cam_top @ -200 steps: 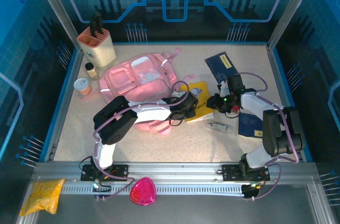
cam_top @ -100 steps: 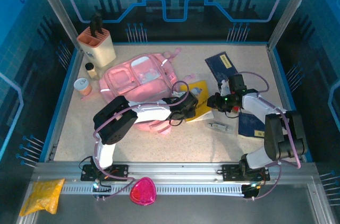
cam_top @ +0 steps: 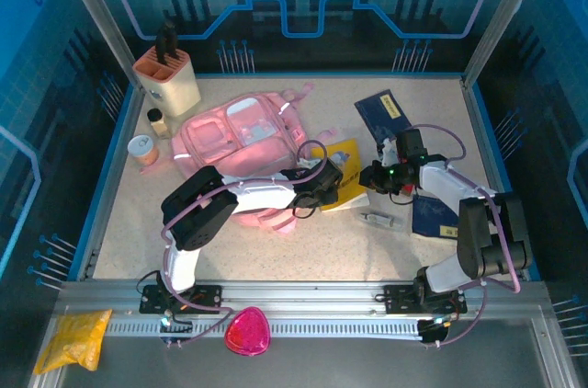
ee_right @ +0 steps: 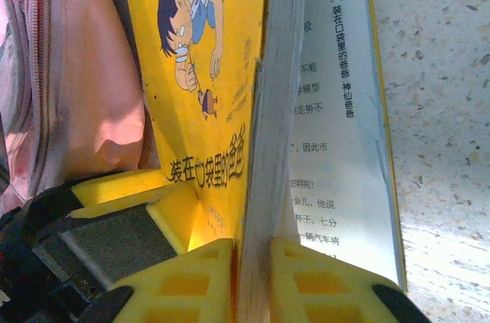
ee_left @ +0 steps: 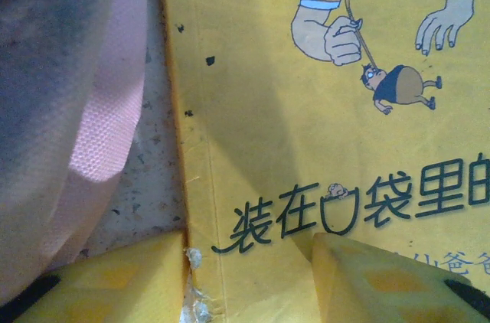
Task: Pack the student bag
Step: Pick up the book from the center of the table.
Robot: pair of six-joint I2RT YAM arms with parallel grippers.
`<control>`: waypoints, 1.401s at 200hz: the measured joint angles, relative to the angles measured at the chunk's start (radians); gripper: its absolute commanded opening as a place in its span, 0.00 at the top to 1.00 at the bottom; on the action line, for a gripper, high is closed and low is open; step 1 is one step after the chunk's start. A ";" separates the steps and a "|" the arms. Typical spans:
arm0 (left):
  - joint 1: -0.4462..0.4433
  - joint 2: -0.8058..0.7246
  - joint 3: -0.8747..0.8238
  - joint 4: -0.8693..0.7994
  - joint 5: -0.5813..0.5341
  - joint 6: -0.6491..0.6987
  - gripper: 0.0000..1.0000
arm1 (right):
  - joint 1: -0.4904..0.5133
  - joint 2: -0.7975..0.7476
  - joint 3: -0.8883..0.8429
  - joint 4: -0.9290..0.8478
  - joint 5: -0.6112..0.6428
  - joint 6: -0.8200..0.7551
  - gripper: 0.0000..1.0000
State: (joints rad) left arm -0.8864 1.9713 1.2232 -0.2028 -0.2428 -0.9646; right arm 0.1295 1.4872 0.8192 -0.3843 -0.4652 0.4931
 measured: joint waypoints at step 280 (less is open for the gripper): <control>0.172 -0.572 -0.422 0.333 0.171 -0.267 0.01 | 0.005 -0.186 0.161 0.058 -0.220 0.236 1.00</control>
State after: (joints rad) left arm -0.7139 1.3991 0.8017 0.1299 -0.0719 -1.2312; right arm 0.1345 1.3010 0.9802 -0.3264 -0.6857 0.7288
